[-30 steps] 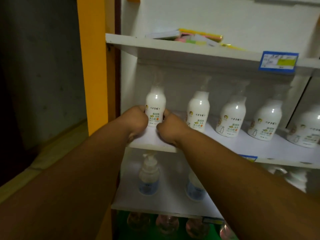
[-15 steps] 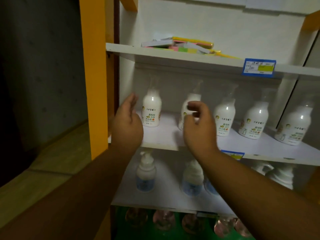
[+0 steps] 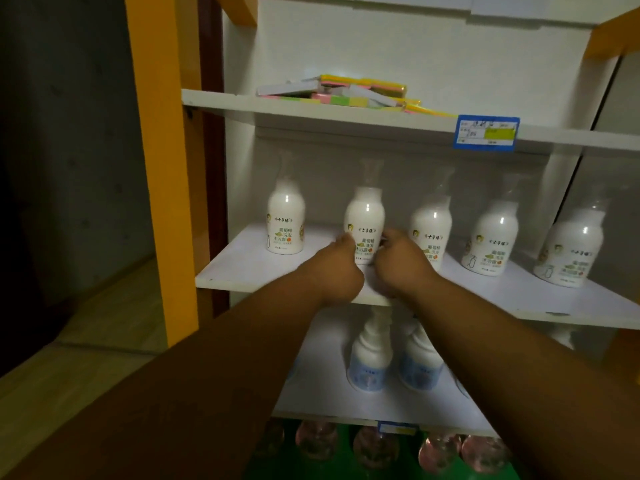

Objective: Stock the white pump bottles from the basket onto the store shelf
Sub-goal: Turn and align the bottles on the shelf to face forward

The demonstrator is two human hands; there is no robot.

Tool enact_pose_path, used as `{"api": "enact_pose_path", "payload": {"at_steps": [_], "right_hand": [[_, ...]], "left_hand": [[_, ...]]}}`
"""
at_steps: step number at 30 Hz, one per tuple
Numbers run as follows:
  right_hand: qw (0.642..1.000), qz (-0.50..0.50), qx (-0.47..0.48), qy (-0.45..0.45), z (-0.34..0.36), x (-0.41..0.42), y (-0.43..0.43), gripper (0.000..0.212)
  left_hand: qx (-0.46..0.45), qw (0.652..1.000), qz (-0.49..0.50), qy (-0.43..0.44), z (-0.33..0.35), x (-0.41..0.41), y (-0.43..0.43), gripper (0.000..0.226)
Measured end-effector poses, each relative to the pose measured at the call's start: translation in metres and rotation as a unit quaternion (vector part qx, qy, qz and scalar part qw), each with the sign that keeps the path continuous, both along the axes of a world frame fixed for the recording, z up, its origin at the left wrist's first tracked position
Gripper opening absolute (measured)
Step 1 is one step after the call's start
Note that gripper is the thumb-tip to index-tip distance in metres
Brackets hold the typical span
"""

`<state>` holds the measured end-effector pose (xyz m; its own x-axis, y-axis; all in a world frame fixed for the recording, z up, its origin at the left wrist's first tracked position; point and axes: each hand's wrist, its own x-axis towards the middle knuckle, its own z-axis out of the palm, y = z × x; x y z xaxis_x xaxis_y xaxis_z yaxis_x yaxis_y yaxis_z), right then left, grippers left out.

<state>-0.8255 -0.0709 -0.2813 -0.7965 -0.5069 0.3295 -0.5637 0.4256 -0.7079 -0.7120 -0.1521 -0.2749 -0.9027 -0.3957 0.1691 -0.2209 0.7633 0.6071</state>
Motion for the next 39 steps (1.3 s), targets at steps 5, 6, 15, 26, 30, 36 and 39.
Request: {"api": "enact_pose_path", "payload": {"at_steps": [5,6,15,26,30,36,39], "right_hand": [[0.999,0.042,0.001,0.001,-0.002,-0.001,0.0,0.036],[0.998,0.056,0.016,0.006,-0.002,0.002,0.001,0.04],[0.986,0.089,0.125,0.072,-0.006,0.006,-0.001,0.071],[0.982,0.072,0.167,0.058,-0.007,0.003,-0.004,0.09],[0.983,0.068,0.165,0.052,-0.008,0.005,-0.004,0.094],[0.983,0.062,0.163,0.054,-0.01,0.005,-0.005,0.098],[0.991,0.058,0.108,0.058,-0.007,0.017,0.003,0.079]], "left_hand": [[0.028,0.999,0.022,0.027,-0.004,-0.003,-0.003,0.065],[0.034,0.998,0.034,0.034,-0.004,-0.005,-0.004,0.06],[0.083,0.99,0.096,0.063,-0.002,-0.012,-0.007,0.042],[0.054,0.992,0.099,0.054,-0.001,-0.012,-0.005,0.052],[0.043,0.994,0.093,0.048,-0.004,-0.014,-0.006,0.053],[0.038,0.992,0.104,0.06,-0.008,-0.017,-0.009,0.054],[0.038,0.982,0.136,0.124,-0.015,-0.017,-0.006,0.045]]}}
